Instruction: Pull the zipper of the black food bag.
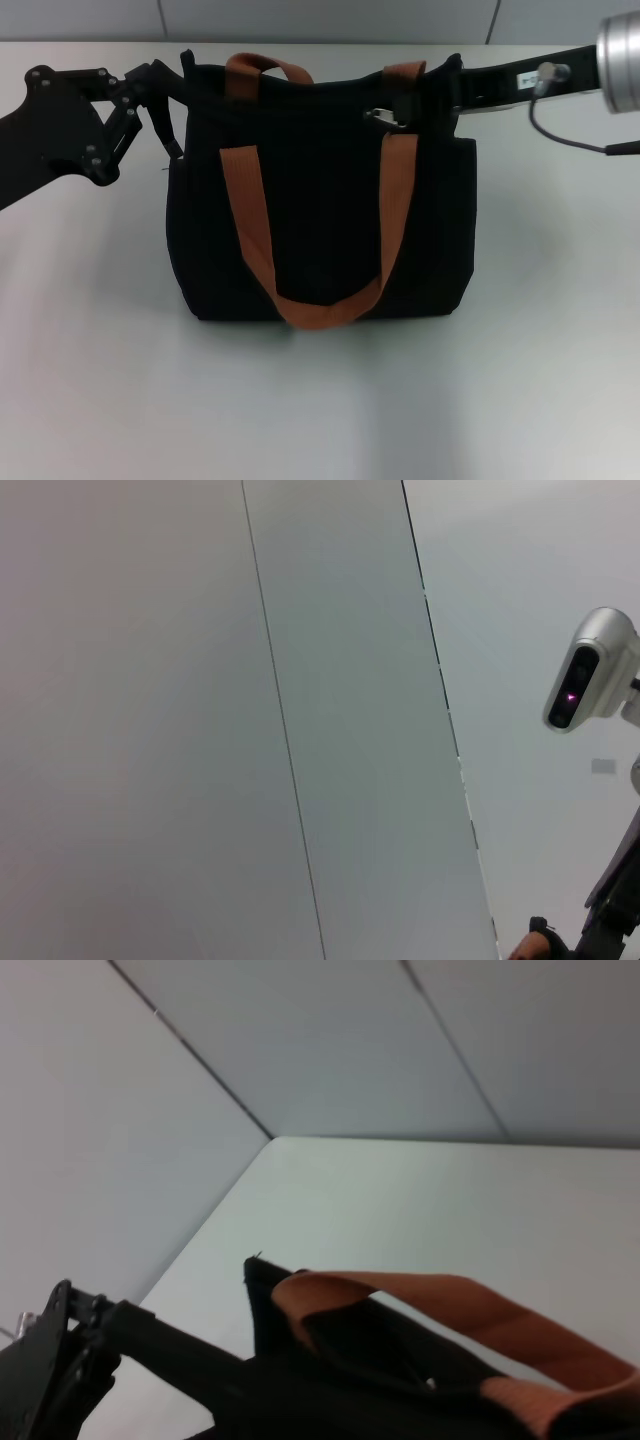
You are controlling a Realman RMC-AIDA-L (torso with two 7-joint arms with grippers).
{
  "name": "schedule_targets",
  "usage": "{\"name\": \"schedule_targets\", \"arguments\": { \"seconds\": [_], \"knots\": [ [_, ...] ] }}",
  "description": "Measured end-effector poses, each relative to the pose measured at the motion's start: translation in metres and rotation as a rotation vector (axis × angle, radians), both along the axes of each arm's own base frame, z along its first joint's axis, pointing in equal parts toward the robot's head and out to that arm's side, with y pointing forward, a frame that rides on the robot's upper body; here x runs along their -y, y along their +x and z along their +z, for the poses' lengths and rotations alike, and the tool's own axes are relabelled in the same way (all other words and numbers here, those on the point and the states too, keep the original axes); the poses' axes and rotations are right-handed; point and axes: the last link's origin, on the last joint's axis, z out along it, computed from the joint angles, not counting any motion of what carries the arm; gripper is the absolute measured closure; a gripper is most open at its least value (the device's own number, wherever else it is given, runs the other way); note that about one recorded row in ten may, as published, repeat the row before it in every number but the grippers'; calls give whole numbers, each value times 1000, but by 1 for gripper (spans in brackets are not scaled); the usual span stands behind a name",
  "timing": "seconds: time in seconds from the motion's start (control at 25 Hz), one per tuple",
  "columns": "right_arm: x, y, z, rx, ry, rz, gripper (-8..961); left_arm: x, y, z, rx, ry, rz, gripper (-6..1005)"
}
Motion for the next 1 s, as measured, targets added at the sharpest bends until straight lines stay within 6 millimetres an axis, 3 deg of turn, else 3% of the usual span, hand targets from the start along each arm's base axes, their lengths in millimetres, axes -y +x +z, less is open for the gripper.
{"name": "schedule_targets", "arguments": {
  "seconds": [0.64, 0.92, 1.0],
  "knots": [
    [4, 16, 22, -23, 48, -34, 950, -2, 0, 0, -5, 5, 10, 939],
    [16, 26, 40, -240, 93, 78, 937, -2, -1, -1, 4, -5, 20, 938],
    [23, 40, 48, -354, 144, 128, 908, -1, -2, -1, 7, -8, 26, 937]
  ]
}}
